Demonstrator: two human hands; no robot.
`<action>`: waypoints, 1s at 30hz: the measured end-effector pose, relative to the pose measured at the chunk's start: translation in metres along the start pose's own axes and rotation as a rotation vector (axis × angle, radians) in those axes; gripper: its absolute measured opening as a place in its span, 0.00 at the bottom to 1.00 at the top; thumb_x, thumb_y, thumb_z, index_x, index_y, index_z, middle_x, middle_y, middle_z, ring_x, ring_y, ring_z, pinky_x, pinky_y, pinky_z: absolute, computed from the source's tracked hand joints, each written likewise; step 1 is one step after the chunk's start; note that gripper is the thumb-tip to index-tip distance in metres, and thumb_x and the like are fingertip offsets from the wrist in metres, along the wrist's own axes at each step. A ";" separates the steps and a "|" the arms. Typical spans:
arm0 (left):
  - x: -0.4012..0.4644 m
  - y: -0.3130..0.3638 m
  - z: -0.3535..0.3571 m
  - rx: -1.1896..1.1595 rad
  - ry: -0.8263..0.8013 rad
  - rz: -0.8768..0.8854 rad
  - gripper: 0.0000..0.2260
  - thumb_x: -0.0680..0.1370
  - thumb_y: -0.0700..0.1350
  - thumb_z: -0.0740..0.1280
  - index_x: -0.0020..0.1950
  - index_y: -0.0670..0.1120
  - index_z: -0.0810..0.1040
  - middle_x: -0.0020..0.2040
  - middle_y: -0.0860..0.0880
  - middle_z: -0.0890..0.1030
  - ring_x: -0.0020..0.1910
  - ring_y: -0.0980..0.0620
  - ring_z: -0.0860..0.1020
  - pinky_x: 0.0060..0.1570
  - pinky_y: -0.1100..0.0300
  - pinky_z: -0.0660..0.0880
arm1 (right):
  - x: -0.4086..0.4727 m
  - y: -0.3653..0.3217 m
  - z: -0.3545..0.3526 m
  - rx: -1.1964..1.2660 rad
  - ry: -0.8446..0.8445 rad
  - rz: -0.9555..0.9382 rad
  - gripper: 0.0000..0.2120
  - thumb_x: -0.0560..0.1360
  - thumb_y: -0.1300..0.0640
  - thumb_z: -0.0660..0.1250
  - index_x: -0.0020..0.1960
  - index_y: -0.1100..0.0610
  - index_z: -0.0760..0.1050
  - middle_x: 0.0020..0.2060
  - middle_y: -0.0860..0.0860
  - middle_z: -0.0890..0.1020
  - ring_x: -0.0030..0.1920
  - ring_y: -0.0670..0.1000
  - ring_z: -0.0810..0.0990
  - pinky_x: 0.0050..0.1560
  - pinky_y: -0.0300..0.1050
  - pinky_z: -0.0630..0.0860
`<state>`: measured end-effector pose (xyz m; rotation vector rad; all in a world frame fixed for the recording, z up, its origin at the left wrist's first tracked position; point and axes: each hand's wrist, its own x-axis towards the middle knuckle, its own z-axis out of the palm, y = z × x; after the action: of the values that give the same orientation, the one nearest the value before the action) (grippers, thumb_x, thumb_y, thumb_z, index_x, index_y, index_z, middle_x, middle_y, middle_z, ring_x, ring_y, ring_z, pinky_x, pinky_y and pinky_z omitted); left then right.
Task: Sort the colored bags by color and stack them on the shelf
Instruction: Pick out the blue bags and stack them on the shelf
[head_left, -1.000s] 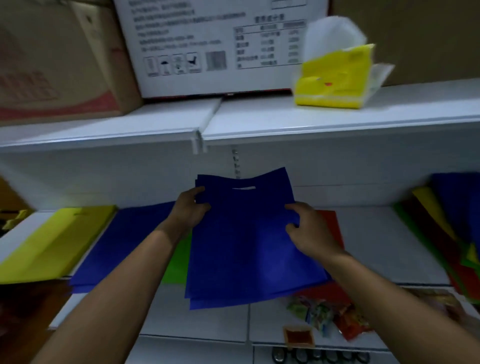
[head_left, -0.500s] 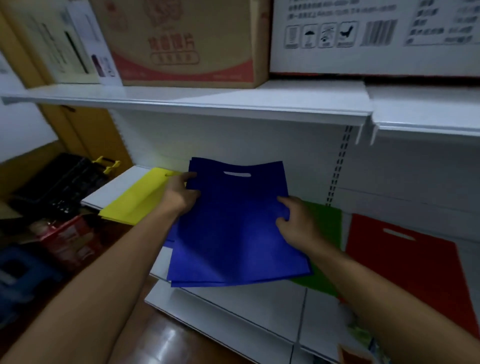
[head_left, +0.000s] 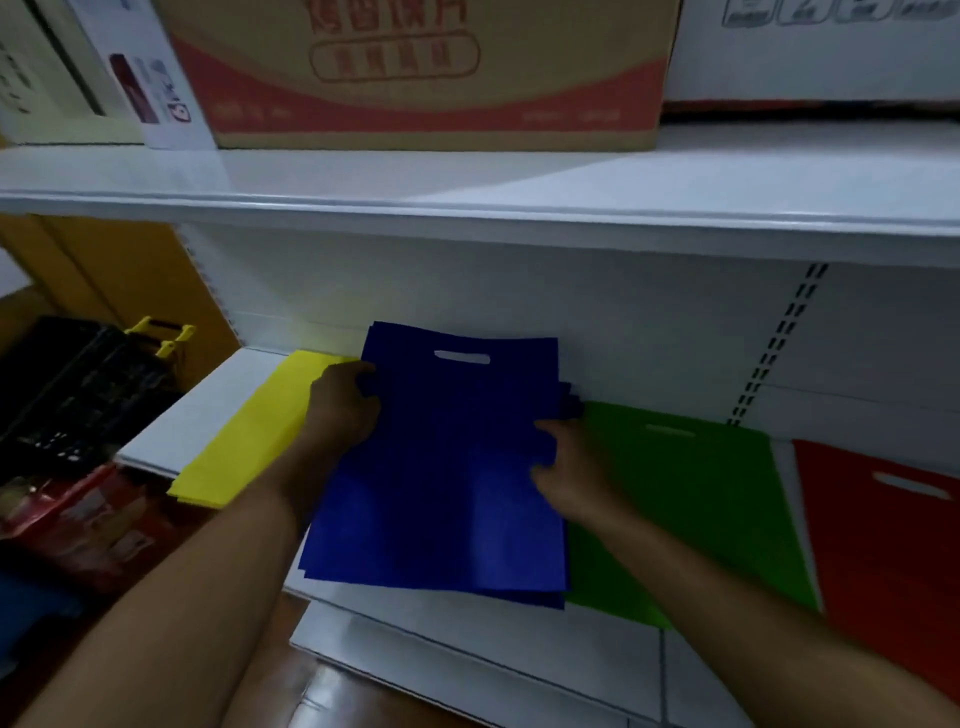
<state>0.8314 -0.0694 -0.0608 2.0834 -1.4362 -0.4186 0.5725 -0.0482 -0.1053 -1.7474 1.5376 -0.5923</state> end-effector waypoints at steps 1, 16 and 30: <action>0.015 -0.005 0.008 0.003 -0.034 0.010 0.21 0.74 0.36 0.68 0.67 0.42 0.75 0.66 0.41 0.75 0.64 0.42 0.74 0.63 0.55 0.69 | 0.009 0.002 0.006 -0.019 -0.007 0.036 0.29 0.78 0.61 0.64 0.77 0.54 0.60 0.73 0.53 0.64 0.68 0.54 0.69 0.61 0.38 0.67; 0.099 -0.060 0.119 0.440 -0.499 0.207 0.19 0.72 0.50 0.70 0.56 0.41 0.73 0.59 0.39 0.73 0.61 0.38 0.69 0.59 0.50 0.66 | 0.047 0.049 0.051 -0.355 -0.100 0.299 0.29 0.80 0.53 0.61 0.78 0.51 0.56 0.78 0.54 0.48 0.77 0.56 0.49 0.74 0.47 0.54; 0.009 0.138 0.111 0.126 -0.411 0.473 0.31 0.77 0.60 0.63 0.75 0.47 0.61 0.74 0.42 0.64 0.71 0.41 0.64 0.69 0.45 0.65 | -0.052 0.068 -0.080 -0.489 0.181 0.266 0.33 0.79 0.53 0.63 0.79 0.52 0.51 0.78 0.54 0.49 0.76 0.59 0.53 0.73 0.55 0.61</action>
<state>0.6708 -0.1445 -0.0631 1.7254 -2.1771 -0.5934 0.4594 -0.0163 -0.1001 -1.8231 2.1383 -0.2555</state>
